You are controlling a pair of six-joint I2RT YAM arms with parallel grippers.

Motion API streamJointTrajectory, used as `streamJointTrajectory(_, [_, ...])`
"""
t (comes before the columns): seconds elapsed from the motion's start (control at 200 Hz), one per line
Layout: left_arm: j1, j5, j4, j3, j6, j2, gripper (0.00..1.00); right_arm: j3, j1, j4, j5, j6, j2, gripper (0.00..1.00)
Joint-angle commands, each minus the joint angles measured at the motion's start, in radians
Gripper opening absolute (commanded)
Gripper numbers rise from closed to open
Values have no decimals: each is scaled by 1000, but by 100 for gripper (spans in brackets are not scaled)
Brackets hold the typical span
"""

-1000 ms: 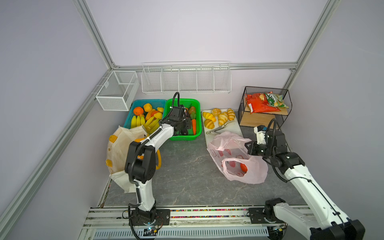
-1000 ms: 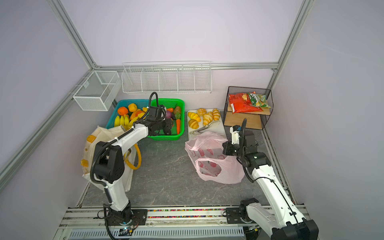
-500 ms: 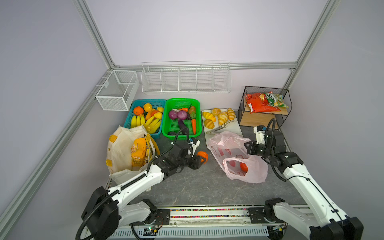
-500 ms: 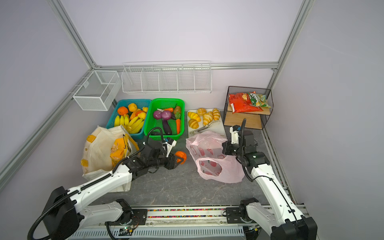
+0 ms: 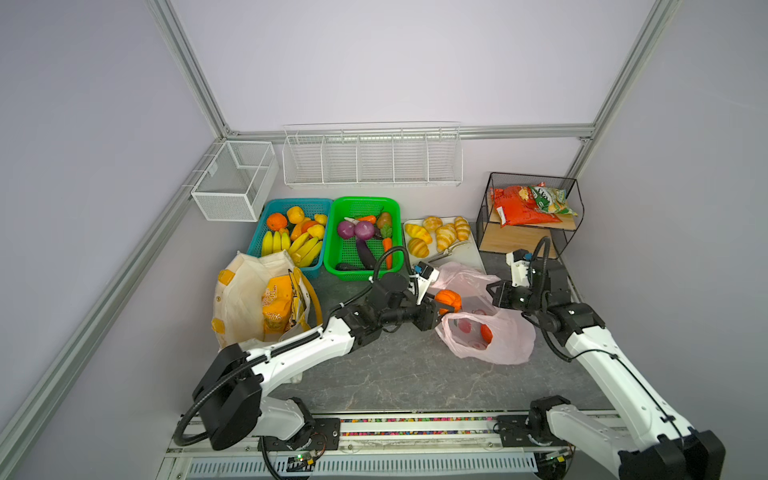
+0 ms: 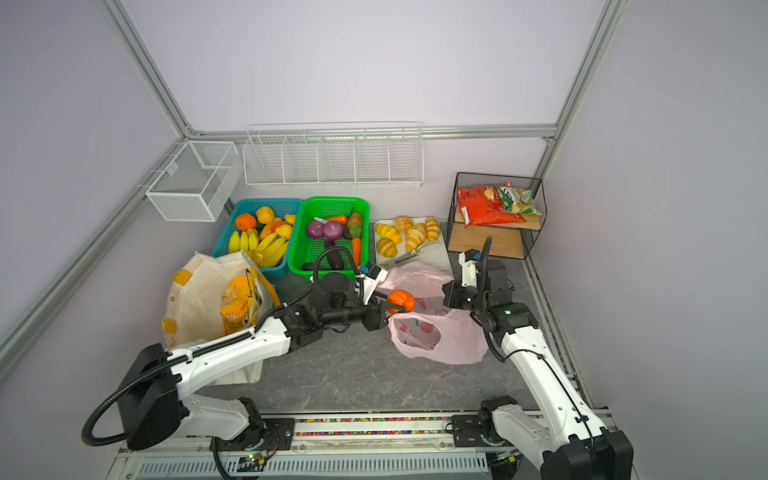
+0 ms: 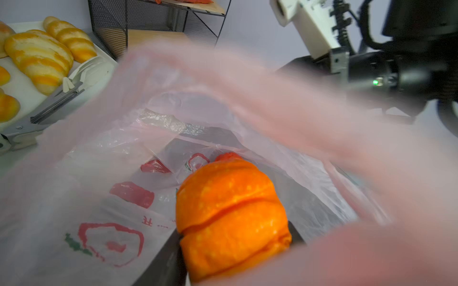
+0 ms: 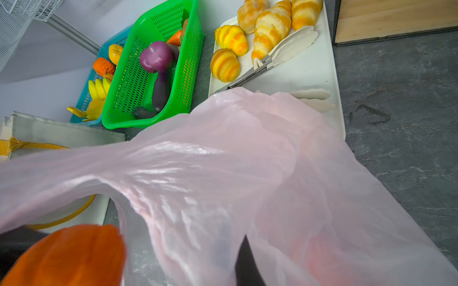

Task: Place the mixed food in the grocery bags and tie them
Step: 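Carry the pumpkin over the pink bag and release it inside with the left gripper, then withdraw the left gripper and reach into the green basket toward the purple eggplant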

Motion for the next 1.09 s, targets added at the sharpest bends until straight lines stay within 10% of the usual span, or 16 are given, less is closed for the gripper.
streamJointTrajectory(0.0, [-28, -115, -24, 22, 50, 96, 52, -13, -4, 1, -3, -4, -20, 6])
streamJointTrajectory(0.575, [-52, -205, -37, 28, 45, 171, 74, -33, -6, 34, -5, -6, 22, 6])
streamJointTrajectory(1.09, [10, 9, -194, -181, 182, -281, 71, -28, -5, 25, 38, -30, 32, 6])
